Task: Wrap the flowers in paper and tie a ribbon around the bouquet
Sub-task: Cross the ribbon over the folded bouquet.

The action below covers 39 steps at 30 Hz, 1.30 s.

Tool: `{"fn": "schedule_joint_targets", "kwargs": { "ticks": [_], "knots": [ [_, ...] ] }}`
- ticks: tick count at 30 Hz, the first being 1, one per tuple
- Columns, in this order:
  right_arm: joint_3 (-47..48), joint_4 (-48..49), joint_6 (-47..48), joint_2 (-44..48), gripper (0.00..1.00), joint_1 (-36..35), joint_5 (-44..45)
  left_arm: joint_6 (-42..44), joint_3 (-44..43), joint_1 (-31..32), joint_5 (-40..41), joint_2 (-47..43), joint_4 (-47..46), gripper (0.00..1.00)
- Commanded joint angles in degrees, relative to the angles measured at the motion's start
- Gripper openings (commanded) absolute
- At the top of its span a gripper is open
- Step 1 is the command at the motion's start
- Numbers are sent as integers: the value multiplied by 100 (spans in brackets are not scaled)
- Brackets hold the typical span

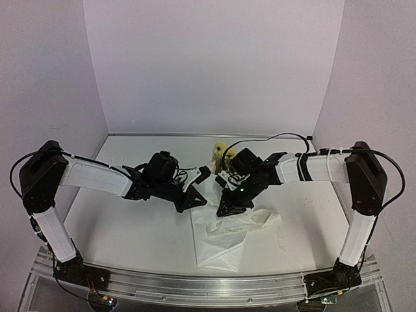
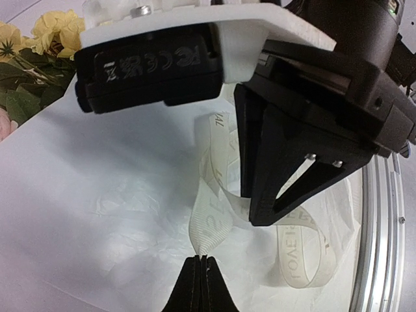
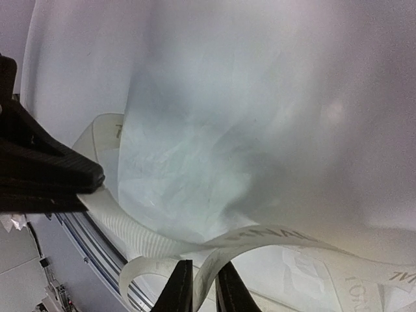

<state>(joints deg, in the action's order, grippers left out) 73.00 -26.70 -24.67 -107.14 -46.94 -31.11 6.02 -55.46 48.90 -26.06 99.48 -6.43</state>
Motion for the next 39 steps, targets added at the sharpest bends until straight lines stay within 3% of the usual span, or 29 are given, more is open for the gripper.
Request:
{"fn": "schedule_joint_targets", "kwargs": {
  "ticks": [1, 7, 17, 22, 27, 33, 39],
  "knots": [
    [-124, -84, 16, 513, 9, -26, 137, 78, -149, -30, -111, -52, -38, 0],
    [-166, -22, -79, 581, 0, -181, -110, 106, -130, -30, -75, -71, -28, 0],
    [-571, 433, 284, 1392, 0, -651, -879, 118, -88, -183, -130, -78, -40, 0],
    [-515, 396, 306, 1304, 0, -670, -1372, 107, -114, -247, -216, -68, -36, 0],
    [-209, 107, 499, 823, 0, -557, -1214, 105, -110, -246, -215, -108, -24, 0],
    [501, -707, 812, 122, 0, -347, -500, 156, -131, -259, -257, -184, 106, 0],
    [616, -785, 622, -230, 0, -273, 265, 129, -36, -259, -302, -251, 127, 0]
  ]
}}
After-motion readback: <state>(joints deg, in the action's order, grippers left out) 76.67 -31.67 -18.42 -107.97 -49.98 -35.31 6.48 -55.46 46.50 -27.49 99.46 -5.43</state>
